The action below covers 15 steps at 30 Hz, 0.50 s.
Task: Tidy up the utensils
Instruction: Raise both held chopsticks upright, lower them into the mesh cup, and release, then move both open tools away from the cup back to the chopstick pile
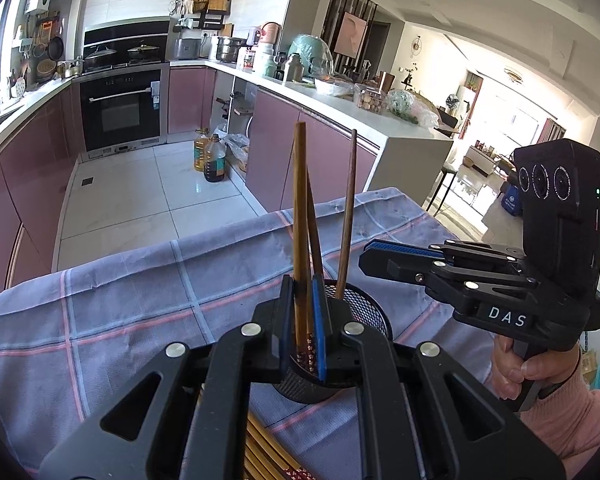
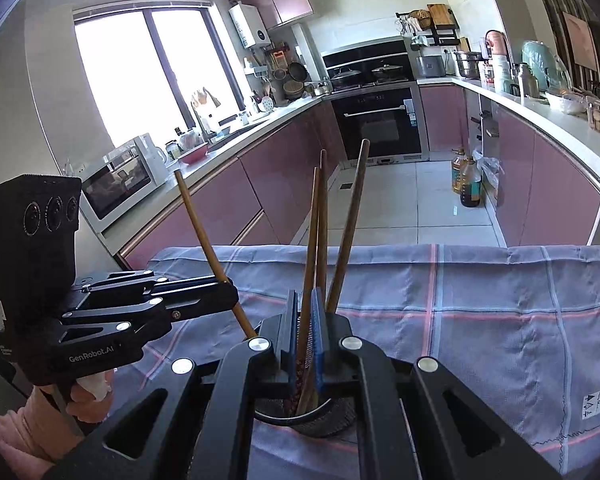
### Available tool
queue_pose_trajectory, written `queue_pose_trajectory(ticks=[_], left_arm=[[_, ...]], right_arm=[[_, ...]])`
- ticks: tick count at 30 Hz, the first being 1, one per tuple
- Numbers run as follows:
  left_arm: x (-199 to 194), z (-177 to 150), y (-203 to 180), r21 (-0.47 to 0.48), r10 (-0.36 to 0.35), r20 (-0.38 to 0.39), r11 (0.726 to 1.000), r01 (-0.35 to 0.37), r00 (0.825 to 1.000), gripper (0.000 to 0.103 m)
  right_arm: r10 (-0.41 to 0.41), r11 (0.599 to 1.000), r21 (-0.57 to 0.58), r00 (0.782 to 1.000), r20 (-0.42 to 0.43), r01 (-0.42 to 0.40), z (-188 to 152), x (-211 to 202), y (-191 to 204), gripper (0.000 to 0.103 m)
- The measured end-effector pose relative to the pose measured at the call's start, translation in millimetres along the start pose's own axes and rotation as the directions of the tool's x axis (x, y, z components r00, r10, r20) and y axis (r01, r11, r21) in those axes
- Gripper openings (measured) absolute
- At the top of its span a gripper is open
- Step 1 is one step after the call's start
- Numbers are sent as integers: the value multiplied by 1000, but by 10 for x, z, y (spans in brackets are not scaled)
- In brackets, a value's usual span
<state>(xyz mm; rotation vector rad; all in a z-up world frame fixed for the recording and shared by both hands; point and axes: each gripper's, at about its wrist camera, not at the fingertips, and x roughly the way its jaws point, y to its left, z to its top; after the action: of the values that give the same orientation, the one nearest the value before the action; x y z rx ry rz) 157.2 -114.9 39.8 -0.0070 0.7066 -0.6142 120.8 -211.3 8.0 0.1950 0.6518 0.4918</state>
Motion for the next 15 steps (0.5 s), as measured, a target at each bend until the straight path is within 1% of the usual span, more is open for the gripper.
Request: queue_pose_trajectory(ticks=[5, 8, 11, 13, 15], left_arm=[[33, -32, 64, -19, 1, 4, 1000, 0, 1000, 13], [11, -73, 94, -32, 4, 9, 999, -4, 1000, 14], [-67, -128, 130, -38, 25, 35, 999, -24, 999, 17], [-173, -191, 169, -44, 49, 64, 998, -46, 997, 26], [-300, -275, 221, -52, 62, 97, 997, -57, 993, 30]], right_arm=[[-6, 1000, 16, 1000, -1, 6, -30, 3, -32, 8], [-6, 1000, 21, 1000, -1, 6, -47, -12, -50, 8], [-7, 1000, 3, 1000, 7, 7, -69, -52, 10, 13], [1, 1000, -25, 1000, 16, -1, -100, -106, 95, 17], [26, 999, -48, 999, 19, -25, -146, -150, 189, 24]])
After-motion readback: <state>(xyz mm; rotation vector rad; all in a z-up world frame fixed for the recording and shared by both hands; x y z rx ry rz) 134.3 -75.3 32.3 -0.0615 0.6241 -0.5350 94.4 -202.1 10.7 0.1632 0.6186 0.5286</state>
